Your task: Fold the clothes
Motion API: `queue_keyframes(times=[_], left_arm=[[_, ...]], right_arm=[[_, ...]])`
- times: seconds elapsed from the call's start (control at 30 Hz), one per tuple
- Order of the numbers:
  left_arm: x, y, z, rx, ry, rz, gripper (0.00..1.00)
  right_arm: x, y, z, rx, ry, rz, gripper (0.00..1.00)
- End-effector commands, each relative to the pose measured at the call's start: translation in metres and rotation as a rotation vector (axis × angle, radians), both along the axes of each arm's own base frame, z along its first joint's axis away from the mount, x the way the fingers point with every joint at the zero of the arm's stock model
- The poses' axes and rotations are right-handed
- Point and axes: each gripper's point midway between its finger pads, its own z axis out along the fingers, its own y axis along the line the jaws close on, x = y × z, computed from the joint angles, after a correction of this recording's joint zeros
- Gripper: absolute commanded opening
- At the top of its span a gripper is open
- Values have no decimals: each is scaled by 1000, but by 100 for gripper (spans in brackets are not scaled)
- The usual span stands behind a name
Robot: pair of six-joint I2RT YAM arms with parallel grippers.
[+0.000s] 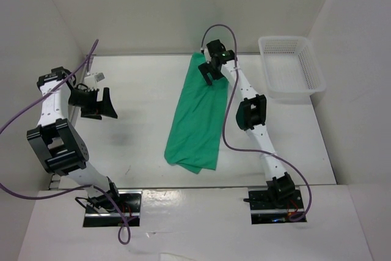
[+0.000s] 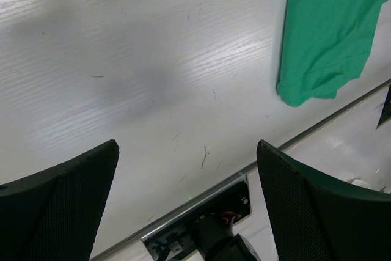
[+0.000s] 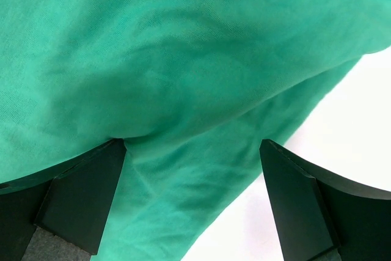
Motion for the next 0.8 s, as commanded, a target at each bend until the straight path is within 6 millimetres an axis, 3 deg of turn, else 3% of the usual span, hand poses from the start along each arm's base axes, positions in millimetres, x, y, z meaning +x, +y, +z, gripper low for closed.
queue_keyframes(times=[0.0, 0.07, 0.17, 0.2, 0.27, 0.3, 0.33, 0.4, 0.43, 0.5, 0.53, 0.57, 0.6, 0.63, 0.67, 0.73, 0.77], left_arm=[[4, -5, 12, -48, -14, 9, 99], [3, -7, 10, -64, 0, 9, 99], [-2, -16, 9, -97, 20, -47, 99], [-1, -23, 7, -101, 29, -71, 99], [1, -29, 7, -79, 22, -111, 99], [2, -36, 8, -64, 20, -145, 99], [6, -37, 1, -33, 25, -165, 99], [10, -49, -3, -8, 43, -204, 99], [14, -54, -6, -5, 35, -223, 99], [19, -64, -11, -6, 38, -247, 99], [19, -77, -20, -26, 62, -276, 99], [21, -82, -23, -26, 62, -292, 98], [23, -89, -26, -39, 69, -300, 96], [23, -100, -34, -49, 78, -332, 95], [21, -108, -41, -67, 95, -337, 91], [20, -124, -55, -71, 123, -374, 84], [14, -131, -62, -77, 157, -384, 69]], right_arm=[[18, -9, -9, -102, -75, 10, 99], [14, -4, -10, -105, -66, 20, 99], [12, 13, 19, -31, -92, 56, 99], [9, 21, 50, -8, -125, 71, 99], [2, 27, 78, 20, -146, 79, 99], [-2, 34, 124, 54, -216, 81, 99], [-7, 32, 142, 68, -234, 73, 99], [-23, 44, 159, 89, -228, 109, 99], [-33, 42, 193, 123, -267, 105, 99], [-51, 40, 185, 107, -209, 107, 99], [-66, 38, 198, 132, -198, 112, 99], [-78, 35, 176, 121, -123, 107, 99], [-83, 23, 170, 120, -92, 94, 99], [-89, 17, 183, 146, -110, 82, 99], [-105, 10, 153, 116, -31, 78, 97], [-112, -3, 146, 86, -38, 66, 96], [-128, -16, 139, 43, -18, 60, 94]])
